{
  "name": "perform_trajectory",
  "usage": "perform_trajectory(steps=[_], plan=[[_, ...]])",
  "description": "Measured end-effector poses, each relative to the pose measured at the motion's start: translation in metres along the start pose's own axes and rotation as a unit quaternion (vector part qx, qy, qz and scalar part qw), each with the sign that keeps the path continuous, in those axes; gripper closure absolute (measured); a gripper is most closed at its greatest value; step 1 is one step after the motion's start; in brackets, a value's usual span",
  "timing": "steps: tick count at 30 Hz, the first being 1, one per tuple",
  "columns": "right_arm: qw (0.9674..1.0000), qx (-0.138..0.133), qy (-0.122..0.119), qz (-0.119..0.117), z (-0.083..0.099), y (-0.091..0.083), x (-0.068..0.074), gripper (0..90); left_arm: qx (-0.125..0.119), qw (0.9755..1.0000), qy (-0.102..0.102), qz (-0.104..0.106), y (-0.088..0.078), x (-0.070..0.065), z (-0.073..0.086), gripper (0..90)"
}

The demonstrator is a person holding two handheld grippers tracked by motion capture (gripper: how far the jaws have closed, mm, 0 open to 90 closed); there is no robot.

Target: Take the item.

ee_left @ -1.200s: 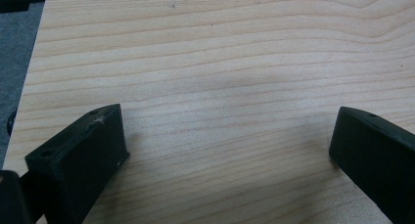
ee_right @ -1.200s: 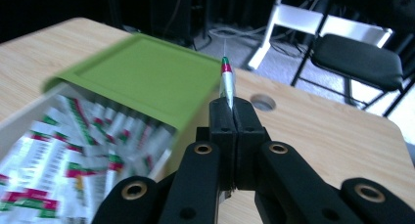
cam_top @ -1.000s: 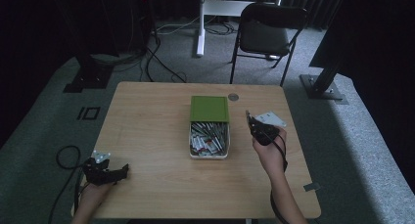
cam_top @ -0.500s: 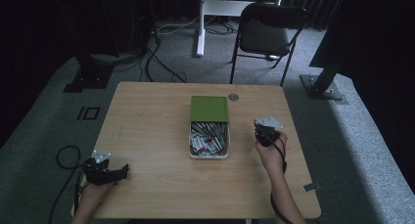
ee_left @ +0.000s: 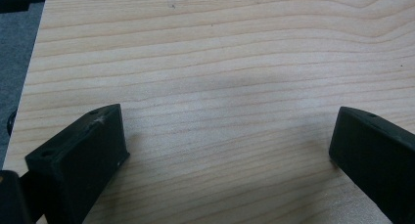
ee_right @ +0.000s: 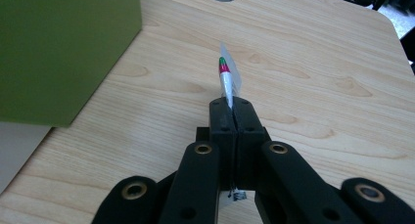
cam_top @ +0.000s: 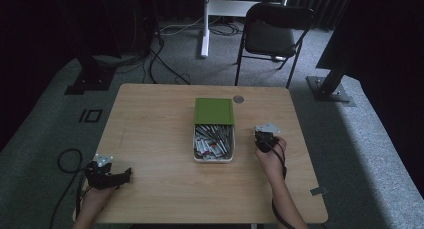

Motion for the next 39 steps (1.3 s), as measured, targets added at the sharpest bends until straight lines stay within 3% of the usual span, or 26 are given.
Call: perform_trajectory(steps=[6, 8, 12, 23, 31, 39], plan=[[0.9995, 0.000, 0.010, -0.030, 0.004, 0.007, 0.012, 88.2, 0.000, 1.0000, 0.000, 0.000, 0.000, 0.000, 0.000, 1.3], [0.9985, -0.001, 0.023, -0.051, 0.006, 0.011, 0.014, 87.4, 0.000, 1.0000, 0.000, 0.000, 0.000, 0.000, 0.000, 1.3], [0.9977, 0.005, 0.025, -0.062, 0.011, 0.016, 0.018, 85.5, 0.000, 1.0000, 0.000, 0.000, 0.000, 0.000, 0.000, 1.3], [0.9944, 0.003, 0.037, -0.099, 0.019, 0.021, 0.022, 63.1, 0.000, 1.0000, 0.000, 0.000, 0.000, 0.000, 0.000, 1.3], [0.9928, -0.003, 0.051, -0.109, 0.022, 0.008, 0.014, 43.4, 0.000, 1.0000, 0.000, 0.000, 0.000, 0.000, 0.000, 1.3], [0.9931, -0.003, 0.070, -0.094, 0.033, 0.001, -0.001, 35.0, 0.000, 1.0000, 0.000, 0.000, 0.000, 0.000, 0.000, 1.3]])
Point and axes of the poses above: each handheld gripper's, and its own axes: y roughly forward along the jaws, z roughly out of its underside, x roughly to its left, the point moved 1 cm from there along y, roughly forward along the jaws, and after that the axes turned 4 degrees about -z, right-handed, at the moved point
